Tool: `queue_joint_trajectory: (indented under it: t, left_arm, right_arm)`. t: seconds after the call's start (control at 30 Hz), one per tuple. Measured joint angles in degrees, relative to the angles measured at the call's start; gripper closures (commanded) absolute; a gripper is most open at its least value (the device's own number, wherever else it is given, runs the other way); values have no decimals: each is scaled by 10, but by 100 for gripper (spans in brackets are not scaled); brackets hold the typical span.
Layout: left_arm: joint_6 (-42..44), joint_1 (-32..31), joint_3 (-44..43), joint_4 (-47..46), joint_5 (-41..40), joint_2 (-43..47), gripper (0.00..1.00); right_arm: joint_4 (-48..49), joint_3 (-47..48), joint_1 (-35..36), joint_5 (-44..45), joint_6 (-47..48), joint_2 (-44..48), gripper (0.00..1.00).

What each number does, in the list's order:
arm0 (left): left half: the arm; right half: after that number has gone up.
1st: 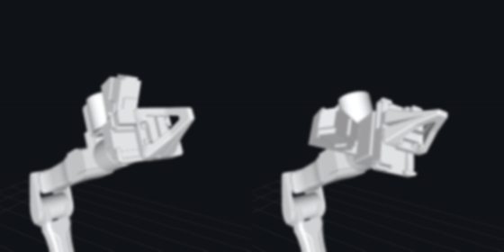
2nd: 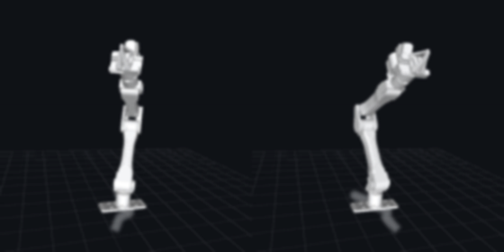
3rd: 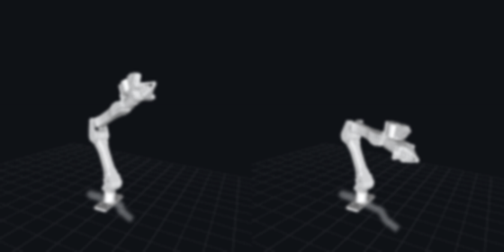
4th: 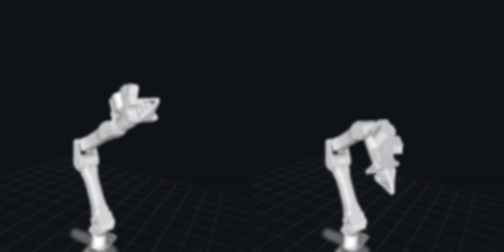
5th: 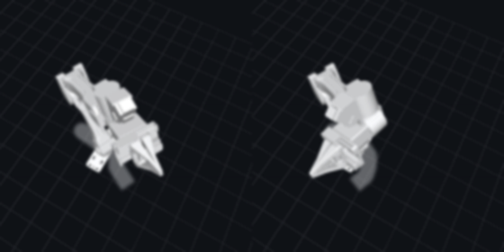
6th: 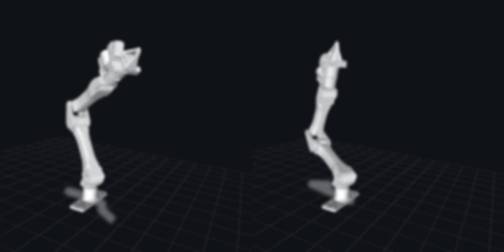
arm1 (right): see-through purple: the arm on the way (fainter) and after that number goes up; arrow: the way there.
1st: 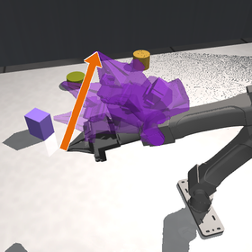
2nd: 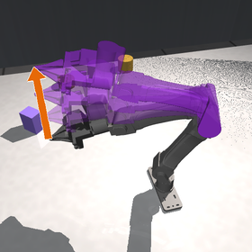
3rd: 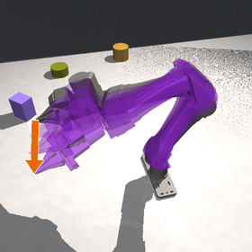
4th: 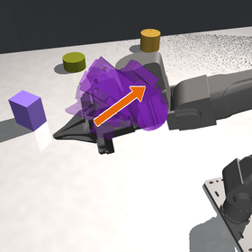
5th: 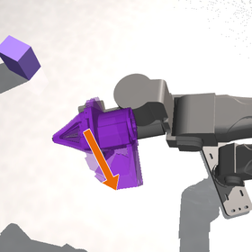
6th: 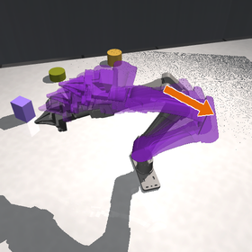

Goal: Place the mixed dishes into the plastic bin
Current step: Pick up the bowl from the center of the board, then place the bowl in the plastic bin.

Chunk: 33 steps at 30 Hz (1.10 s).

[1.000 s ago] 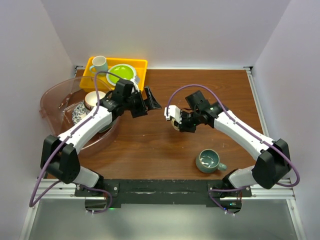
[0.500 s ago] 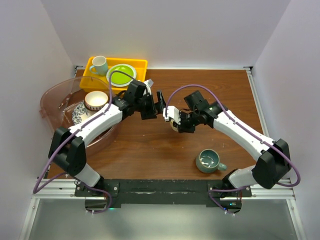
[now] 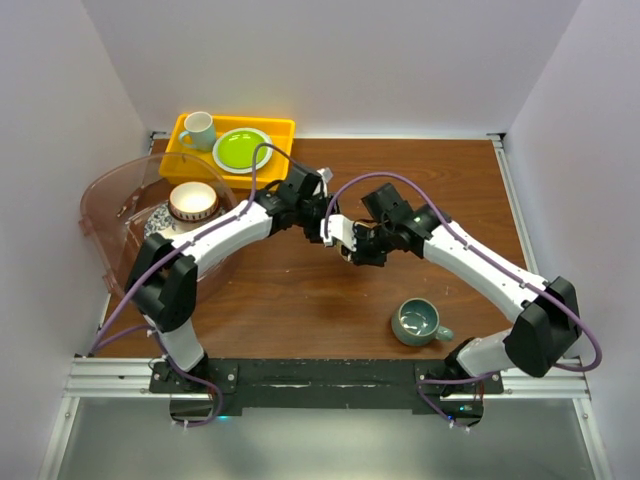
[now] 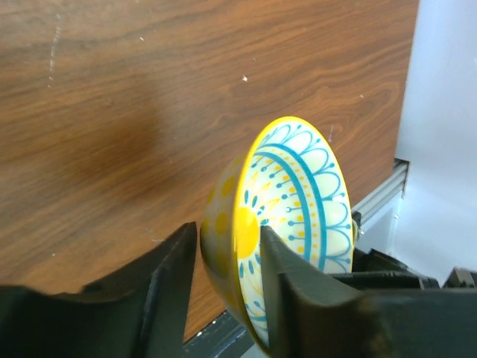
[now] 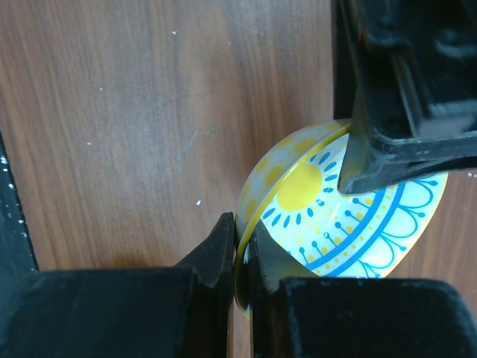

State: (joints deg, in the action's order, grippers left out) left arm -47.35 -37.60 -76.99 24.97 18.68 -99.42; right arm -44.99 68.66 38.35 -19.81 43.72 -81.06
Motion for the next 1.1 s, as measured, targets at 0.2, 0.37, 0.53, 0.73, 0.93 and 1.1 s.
queue_joint_trajectory:
  t: [0.2,0.37,0.53,0.73,0.93,1.1]
  left_arm:
    - [2,-7,-19,36,-42,-12,100]
    - [22,-8,-24,45,-52,-11,100]
    - [34,16,-22,65,-51,12,100]
    - [36,50,-7,72,-52,71,100]
    - [43,82,10,78,-53,125,100]
    - [52,103,10,91,-62,150,100]
  right_arm:
    - [16,9,22,21,18,-3,98]
    - [17,12,24,18,17,-3,70]
    - [8,33,10,9,10,-3,44]
    - [1,80,10,-35,12,-2,27]
    - [-13,130,-8,-99,13,-2,17]
    - [-39,170,-59,-157,9,2,14]
